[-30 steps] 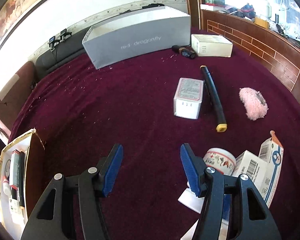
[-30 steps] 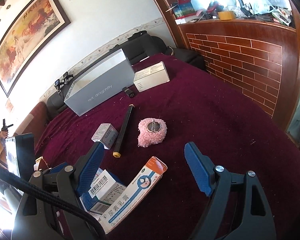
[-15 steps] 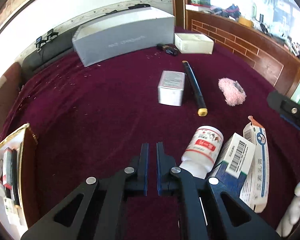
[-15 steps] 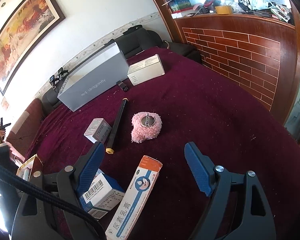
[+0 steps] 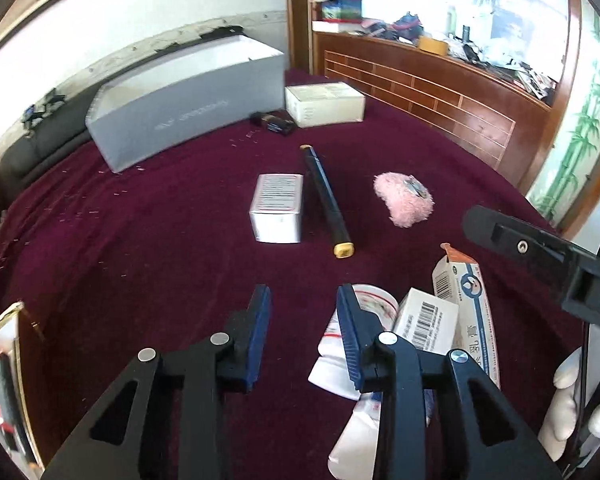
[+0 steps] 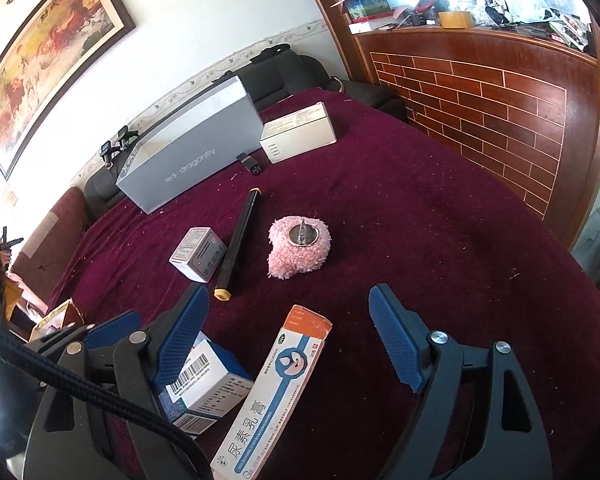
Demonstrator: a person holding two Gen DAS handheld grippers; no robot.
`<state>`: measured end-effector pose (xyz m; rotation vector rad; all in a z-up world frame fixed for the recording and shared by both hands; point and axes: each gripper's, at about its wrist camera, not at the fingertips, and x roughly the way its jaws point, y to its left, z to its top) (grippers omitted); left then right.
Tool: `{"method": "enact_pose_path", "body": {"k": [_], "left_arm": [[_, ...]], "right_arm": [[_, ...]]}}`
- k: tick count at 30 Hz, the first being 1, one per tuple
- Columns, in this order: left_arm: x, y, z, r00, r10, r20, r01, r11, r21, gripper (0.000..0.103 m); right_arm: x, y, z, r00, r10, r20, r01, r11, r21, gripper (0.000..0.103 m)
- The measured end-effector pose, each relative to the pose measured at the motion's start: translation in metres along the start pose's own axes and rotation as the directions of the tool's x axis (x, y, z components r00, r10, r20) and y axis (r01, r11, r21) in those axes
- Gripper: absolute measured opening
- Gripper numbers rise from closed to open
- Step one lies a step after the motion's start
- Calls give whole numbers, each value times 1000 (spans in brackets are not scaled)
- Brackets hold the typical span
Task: Organize objects
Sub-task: 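Move both open tools toward the remaining boxes and bottles on the table, then grasp the red-labelled white pill bottle with the left tool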
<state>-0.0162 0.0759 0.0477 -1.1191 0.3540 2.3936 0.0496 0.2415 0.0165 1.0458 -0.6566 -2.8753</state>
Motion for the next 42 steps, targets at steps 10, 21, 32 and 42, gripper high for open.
{"method": "enact_pose_path", "body": {"k": [10,21,32,42], "left_arm": [[-6,-1,-5,980,-199,-11,198,979,-49,29],[-15,-40,-10,983,-182,-22,184,970,161,30],[-16,-28,-13,958,-276,-79,285,947,150,35],[8,10,-6,910,-377,-172,378,925,-26,42]], "right_arm": [[3,1,-1,1000,20,-22,-20,1000,2,82],[3,1,-1,1000,22,-22,-22,1000,10,82],[3,-2,0,999,32,-24,-31,999,21,82],[2,-2,-1,999,31,-21,-30,999,21,82]]}}
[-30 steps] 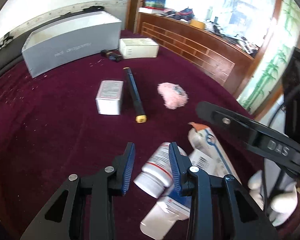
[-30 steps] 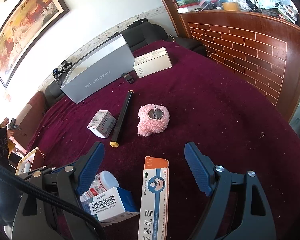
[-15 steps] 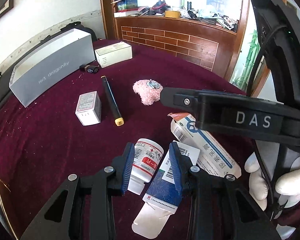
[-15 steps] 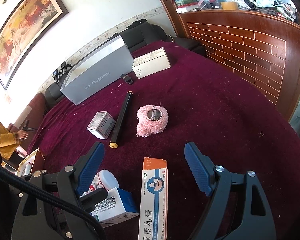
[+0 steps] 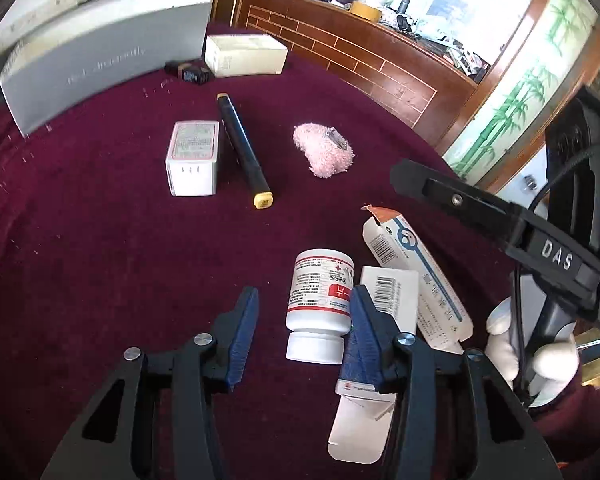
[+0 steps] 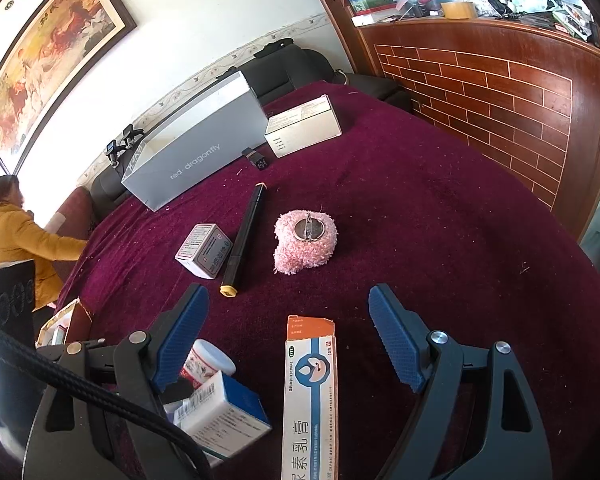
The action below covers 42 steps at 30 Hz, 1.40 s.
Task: Organize objects
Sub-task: 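Grasp the red-labelled white pill bottle with the left tool, then grasp the blue-patterned medicine box with the right tool while the left tool holds the bottle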
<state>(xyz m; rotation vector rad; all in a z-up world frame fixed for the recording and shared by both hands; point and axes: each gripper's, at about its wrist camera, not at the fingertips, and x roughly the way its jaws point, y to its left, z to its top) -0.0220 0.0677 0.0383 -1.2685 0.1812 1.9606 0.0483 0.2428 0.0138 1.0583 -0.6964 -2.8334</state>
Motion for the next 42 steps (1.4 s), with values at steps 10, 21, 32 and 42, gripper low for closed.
{"method": "enact_pose_path", "body": {"k": [10,21,32,42], "left_arm": [[34,-48,-3,970,242,4,-240,959,149,40],[-41,-27,-44,920,361,154,-356,933,-57,30],[-95,9,-110,851,474,227,-413,870,-269,30],[-134,16,-145,874,369,317,-260,905,-337,30]], "right_arm": [[0,0,0,1000,1,2,-1,1000,-2,82],[0,0,1,999,-42,21,42,999,-18,82],[-23,6,0,990,-121,74,124,992,-35,82],[-62,10,-55,945,202,-257,-174,976,129,83]]}}
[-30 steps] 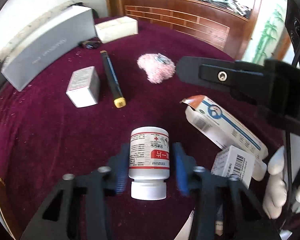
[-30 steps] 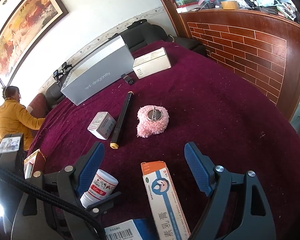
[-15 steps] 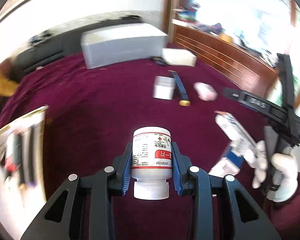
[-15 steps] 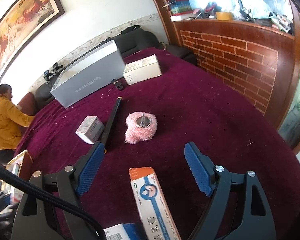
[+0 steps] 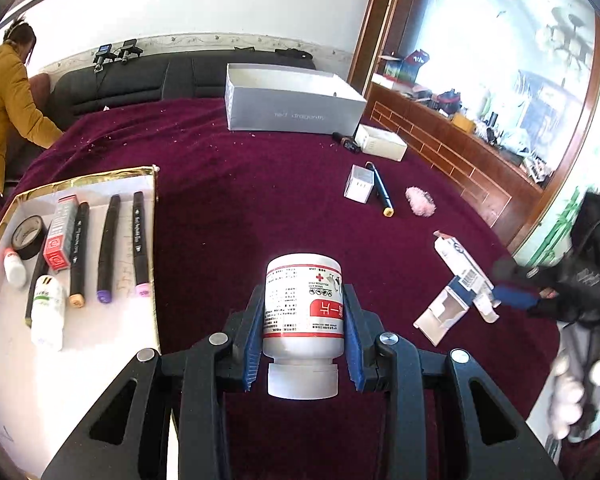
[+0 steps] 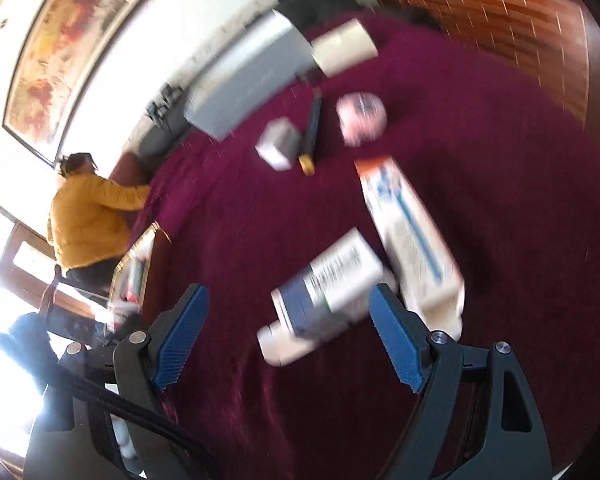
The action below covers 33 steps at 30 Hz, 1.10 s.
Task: Organize objects
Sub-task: 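Grasp the blue-patterned medicine box with the right tool while the left tool holds the bottle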
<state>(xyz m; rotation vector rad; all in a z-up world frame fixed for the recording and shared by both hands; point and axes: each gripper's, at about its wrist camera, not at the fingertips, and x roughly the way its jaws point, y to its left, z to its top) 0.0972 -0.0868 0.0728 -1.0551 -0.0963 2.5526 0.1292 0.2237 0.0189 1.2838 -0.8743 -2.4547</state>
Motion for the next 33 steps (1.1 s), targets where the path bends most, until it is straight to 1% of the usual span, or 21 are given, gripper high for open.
{"method": "enact_pose_path", "body": {"k": [2,3,5,7,8,9,11,12,13,15,16,18,21,24,30,31,32,33], "left_arm": [[-6,3,-2,1000,-6,8,6,1000,-8,30],[-9,5,-4,1000,-6,13,6,1000,-12,30],[-13,9,-5,1000,-2,19,3,1000,-18,30],[-17,14,-6,1000,1,25,0,1000,-31,30],[-19,17,-7,1000,0,27,1,999,-39,30],[-21,20,-8,1000,1,30,0,999,-45,30],[-24,25,-8,999,10,34,-8,998,-56,30],[-25,27,-9,999,14,34,-12,998,-61,30],[-26,30,-9,999,17,35,-15,998,-67,30],[-27,34,-10,999,20,37,-17,997,-77,30],[-27,37,-10,999,19,36,-16,996,-84,30],[-25,39,-11,999,8,32,-5,996,-93,30],[-24,38,-14,999,-15,32,18,996,-92,30],[-23,35,-15,999,-23,26,25,997,-76,30],[-26,34,-14,999,-23,25,25,997,-72,30],[-26,34,-14,999,-22,27,24,997,-73,30],[-26,34,-14,999,-20,29,22,997,-73,30],[-26,34,-13,999,-18,29,20,997,-73,30]], "right_arm": [[13,-7,-3,999,-42,-24,43,998,36,83],[20,-10,-1,998,-47,-29,49,996,69,83],[28,-11,7,999,-45,-20,47,995,93,83],[44,2,19,996,-89,-9,90,995,54,82],[53,9,24,995,-97,-15,97,995,34,82],[60,18,28,996,-89,-23,89,996,14,82],[75,38,35,998,-47,-46,45,998,-44,82],[79,47,35,998,-44,-52,40,997,-73,82],[81,58,34,997,-66,-43,61,992,-106,82],[80,68,32,992,-122,-14,118,981,-151,82],[79,72,30,987,-163,3,161,972,-170,82],[81,75,26,975,-222,24,222,955,-198,82],[88,79,23,951,-306,51,309,916,-255,82],[95,80,22,926,-370,72,374,875,-308,82],[113,87,21,903,-421,82,420,829,-368,79],[117,89,20,898,-433,80,429,820,-380,75],[120,90,19,893,-443,78,436,810,-392,67],[123,92,18,891,-449,74,438,802,-405,64]]}}
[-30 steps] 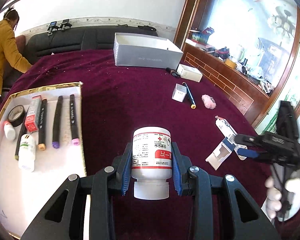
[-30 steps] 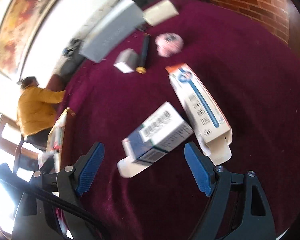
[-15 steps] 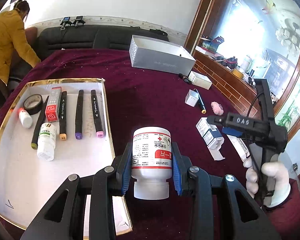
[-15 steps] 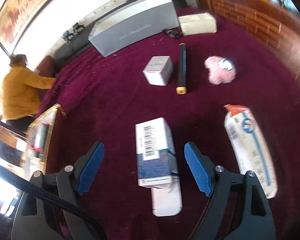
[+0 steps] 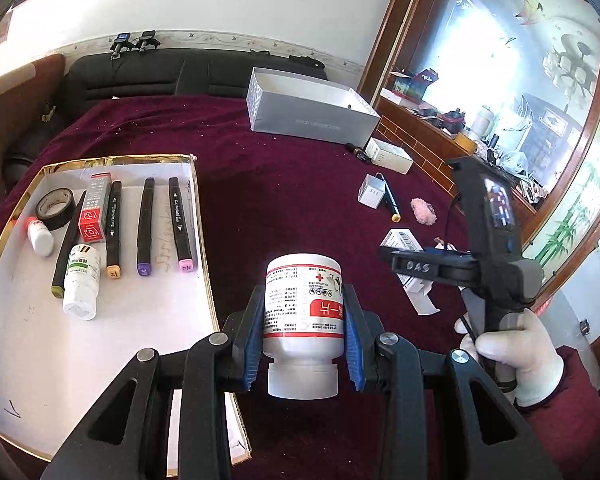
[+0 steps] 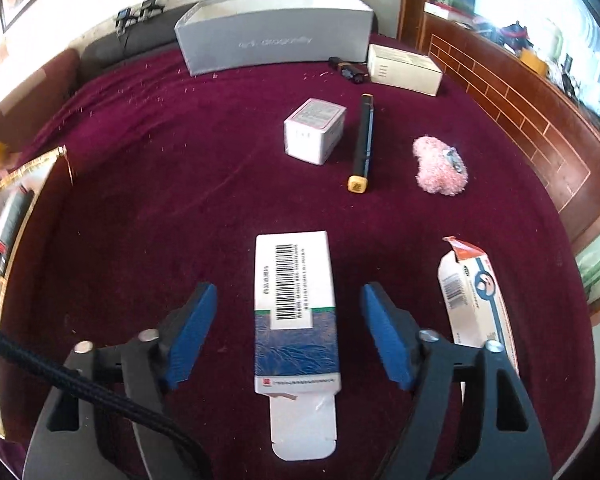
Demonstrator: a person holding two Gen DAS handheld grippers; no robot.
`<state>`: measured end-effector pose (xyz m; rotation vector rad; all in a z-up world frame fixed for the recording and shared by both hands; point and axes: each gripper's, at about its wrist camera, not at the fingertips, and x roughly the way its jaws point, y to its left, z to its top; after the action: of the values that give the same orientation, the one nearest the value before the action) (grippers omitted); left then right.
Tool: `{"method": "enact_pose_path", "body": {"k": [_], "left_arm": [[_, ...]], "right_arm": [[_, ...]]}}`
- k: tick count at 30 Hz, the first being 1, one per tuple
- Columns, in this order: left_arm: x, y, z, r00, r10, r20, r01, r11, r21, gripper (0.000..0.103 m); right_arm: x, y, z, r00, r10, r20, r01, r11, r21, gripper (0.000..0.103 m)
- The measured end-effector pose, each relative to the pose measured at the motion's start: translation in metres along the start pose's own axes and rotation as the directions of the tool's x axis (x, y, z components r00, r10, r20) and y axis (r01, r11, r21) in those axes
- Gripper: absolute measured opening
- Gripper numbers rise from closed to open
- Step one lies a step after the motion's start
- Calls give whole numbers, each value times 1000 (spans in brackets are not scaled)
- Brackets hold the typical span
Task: Organize objects
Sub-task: 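Grasp the blue-patterned medicine box with the right tool while the left tool holds the bottle, then carry the bottle and blue box over the white tray with both tools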
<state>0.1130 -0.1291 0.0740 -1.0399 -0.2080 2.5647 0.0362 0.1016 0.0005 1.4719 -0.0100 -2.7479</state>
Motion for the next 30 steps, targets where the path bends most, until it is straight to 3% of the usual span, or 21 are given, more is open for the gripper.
{"method": "enact_pose_path", "body": {"k": [2,7,21,30], "left_arm": [[0,0,0,1000,4,-2,-4,1000,-1,30],[1,-2,-1,1000,10,-6,-10,1000,0,30],[-1,-6,-3,1000,6,-6,-6,1000,11,30],[-14,-3,0,1000,6,25,-6,1000,5,30]], "right_arm": [[4,4,-1,1000,8,-19,-9,1000,-19,49],[9,6,-2,1000,10,-29,-10,1000,-20,32],[-13,5,-4,992,128,8,-128,992,21,32],[-35,15,-4,967,251,27,-252,967,41,32]]}}
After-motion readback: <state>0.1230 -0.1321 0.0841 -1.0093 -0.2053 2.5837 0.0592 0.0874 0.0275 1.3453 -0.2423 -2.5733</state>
